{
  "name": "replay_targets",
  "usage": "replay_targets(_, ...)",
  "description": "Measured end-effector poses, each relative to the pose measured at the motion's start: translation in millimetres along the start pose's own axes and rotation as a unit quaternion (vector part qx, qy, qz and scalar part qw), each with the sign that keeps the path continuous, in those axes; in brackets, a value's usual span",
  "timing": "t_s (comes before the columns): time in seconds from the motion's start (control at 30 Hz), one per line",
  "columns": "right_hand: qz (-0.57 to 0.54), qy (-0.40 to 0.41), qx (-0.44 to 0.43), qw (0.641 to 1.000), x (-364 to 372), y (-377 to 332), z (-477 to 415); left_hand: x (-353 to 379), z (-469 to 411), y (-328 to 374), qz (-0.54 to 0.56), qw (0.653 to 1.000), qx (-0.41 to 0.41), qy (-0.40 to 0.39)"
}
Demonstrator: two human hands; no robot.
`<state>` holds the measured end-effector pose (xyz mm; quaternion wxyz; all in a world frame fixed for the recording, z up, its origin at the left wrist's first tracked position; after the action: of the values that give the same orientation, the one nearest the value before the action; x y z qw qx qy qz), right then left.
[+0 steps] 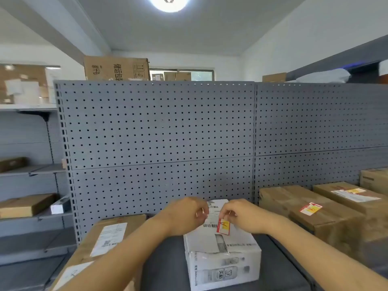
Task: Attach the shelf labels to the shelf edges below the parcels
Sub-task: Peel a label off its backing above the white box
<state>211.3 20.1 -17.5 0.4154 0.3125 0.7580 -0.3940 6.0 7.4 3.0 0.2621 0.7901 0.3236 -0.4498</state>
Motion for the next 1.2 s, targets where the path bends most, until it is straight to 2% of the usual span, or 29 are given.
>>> replay_targets(0.17,0.059,-0.027,-0.039,0.997,10.8,43.9,-6.3,42.4,-23.2,15.1,0.017,1.0,-0.019,-0.008)
replay_targets(0.33,0.063,-0.03,-0.117,0.991,37.4,69.3,-17.7,76.8,-29.5,12.5,-0.023,1.0,-0.013,0.008)
replay_targets(0.67,0.099,-0.116,-0.178,0.972,45.1,88.0,-51.3,84.8,-55.1,0.7,-0.044,0.997,-0.039,-0.056)
replay_targets(0.77,0.086,-0.172,-0.151,0.97,38.4,84.0,-58.3,82.9,-60.1,0.9,-0.029,0.997,-0.048,-0.047)
replay_targets(0.83,0.067,-0.219,-0.1,0.968,37.7,85.6,-63.2,83.4,-60.0,0.6,-0.03,0.997,-0.048,-0.048)
replay_targets(1.0,-0.012,-0.252,-0.003,0.968,37.2,87.2,-69.3,83.7,-54.6,2.1,-0.035,0.996,-0.069,-0.052)
replay_targets(1.07,-0.04,-0.233,0.011,0.972,37.3,84.6,-67.9,84.3,-50.1,1.3,-0.027,0.995,-0.078,-0.048)
replay_targets(1.2,-0.1,-0.108,0.011,0.989,43.6,83.5,-58.6,82.7,-37.1,-3.4,-0.028,0.995,-0.087,-0.033)
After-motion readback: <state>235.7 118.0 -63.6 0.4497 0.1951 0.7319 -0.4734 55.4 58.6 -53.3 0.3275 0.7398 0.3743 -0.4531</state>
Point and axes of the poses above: each hand's wrist, its own z-axis away from the middle knuckle, its own x-axis out of the palm, y = z × x, the point moved 1 cm from there along -z, towards the middle knuckle, and after that the axes turned 10 degrees about y, right-handed, at the moved point
